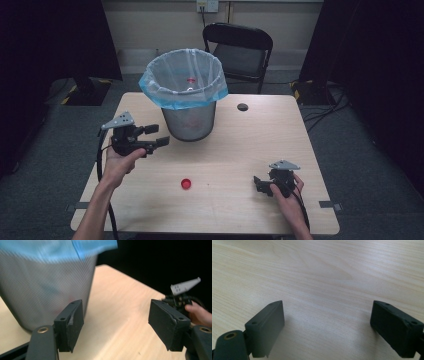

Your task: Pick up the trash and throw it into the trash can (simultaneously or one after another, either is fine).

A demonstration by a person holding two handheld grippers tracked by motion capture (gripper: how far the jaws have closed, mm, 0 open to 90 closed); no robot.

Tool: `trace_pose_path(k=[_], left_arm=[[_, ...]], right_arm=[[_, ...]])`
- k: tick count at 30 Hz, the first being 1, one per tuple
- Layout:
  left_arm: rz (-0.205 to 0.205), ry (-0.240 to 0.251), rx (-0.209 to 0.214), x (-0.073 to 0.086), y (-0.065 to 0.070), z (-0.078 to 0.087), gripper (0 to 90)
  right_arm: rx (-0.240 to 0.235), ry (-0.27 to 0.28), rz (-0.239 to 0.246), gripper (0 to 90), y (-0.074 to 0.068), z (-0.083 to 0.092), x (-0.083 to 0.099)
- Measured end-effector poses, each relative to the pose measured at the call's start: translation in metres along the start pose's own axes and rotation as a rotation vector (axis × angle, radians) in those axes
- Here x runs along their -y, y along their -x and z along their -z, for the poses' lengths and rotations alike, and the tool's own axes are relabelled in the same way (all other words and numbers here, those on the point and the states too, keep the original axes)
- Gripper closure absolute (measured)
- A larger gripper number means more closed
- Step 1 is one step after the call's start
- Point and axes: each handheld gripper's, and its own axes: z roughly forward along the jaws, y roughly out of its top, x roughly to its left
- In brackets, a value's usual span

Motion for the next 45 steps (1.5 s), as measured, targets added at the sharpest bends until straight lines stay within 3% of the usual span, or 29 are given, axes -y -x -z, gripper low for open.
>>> trace_pose_path(k=[9, 12, 19, 23, 24, 31, 34, 37, 42, 45], left_arm=[[-0.002, -0.077, 0.010, 0.032, 0.006, -0.015, 29.6], [-0.015, -0.080, 0.044, 0.042, 0.007, -0.020, 25.8], [-0.009, -0.129, 0.071, 0.059, 0.012, -0.032, 23.1], [-0.008, -0.157, 0.059, 0.070, 0.014, -0.040, 22.4], [0.002, -0.173, 0.060, 0.072, 0.015, -0.043, 22.9], [-0.050, -0.266, 0.037, 0.091, 0.023, -0.059, 26.8], [-0.044, -0.288, 0.041, 0.099, 0.026, -0.065, 29.6], [-0.064, -0.330, 0.044, 0.104, 0.028, -0.070, 30.8], [-0.053, -0.323, 0.072, 0.109, 0.031, -0.077, 36.4], [-0.079, -0.364, 0.069, 0.116, 0.034, -0.083, 38.1]], right_arm=[[0.000, 0.000, 0.000, 11.3, 0.000, 0.000, 0.000], [0.000, 0.000, 0.000, 11.3, 0.000, 0.000, 0.000], [0.000, 0.000, 0.000, 11.3, 0.000, 0.000, 0.000], [0.000, 0.000, 0.000, 11.3, 0.000, 0.000, 0.000], [0.000, 0.000, 0.000, 11.3, 0.000, 0.000, 0.000], [0.000, 0.000, 0.000, 11.3, 0.000, 0.000, 0.000], [0.000, 0.000, 0.000, 11.3, 0.000, 0.000, 0.000], [-0.001, 0.000, 0.000, 11.3, 0.000, 0.000, 0.000], [-0.002, -0.001, 0.004, 11.3, 0.000, 0.000, 0.000], [-0.003, -0.001, 0.003, 11.4, 0.000, 0.000, 0.000]])
